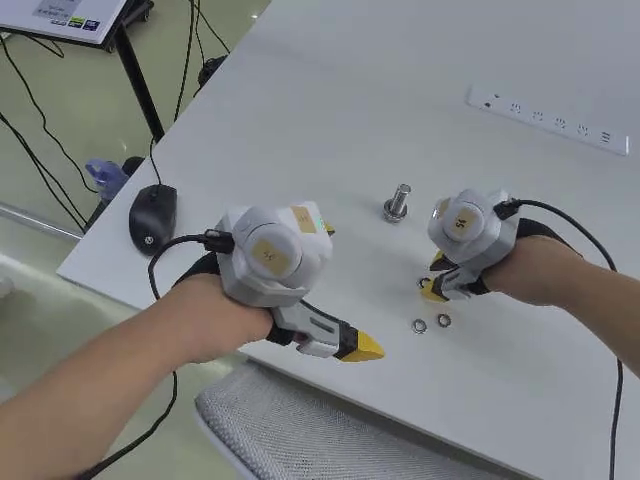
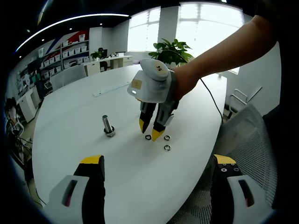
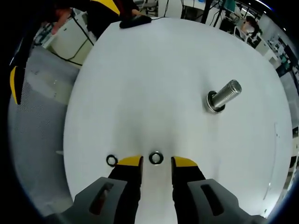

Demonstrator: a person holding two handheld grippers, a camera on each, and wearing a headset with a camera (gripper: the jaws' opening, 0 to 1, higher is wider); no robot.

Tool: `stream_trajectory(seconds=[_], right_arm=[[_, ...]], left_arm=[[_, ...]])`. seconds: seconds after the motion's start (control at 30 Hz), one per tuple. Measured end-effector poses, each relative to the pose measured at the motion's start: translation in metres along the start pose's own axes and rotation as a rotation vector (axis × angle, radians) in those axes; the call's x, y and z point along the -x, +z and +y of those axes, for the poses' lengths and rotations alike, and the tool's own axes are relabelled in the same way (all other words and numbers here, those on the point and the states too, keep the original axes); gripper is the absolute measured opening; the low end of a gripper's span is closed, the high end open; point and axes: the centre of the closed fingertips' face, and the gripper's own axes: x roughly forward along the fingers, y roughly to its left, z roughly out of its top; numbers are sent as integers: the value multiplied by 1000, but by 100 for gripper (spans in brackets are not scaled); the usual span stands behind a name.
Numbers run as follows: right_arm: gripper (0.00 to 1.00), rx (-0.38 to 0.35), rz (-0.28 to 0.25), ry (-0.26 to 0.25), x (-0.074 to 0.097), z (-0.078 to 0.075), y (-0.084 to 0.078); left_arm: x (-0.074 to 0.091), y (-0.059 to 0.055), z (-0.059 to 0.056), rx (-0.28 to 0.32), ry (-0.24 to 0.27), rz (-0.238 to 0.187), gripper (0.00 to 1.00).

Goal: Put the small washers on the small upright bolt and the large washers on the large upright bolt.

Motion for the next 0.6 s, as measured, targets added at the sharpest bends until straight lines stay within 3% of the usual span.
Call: stream_trajectory(seconds=[0.23, 0.6], right_arm=[[24, -5, 6, 2, -7, -5, -3], [15, 18, 42, -14, -4, 3, -2]], left_arm=[[2, 1, 0, 7, 3, -11, 94], [4, 0, -3, 11, 9, -16, 93]])
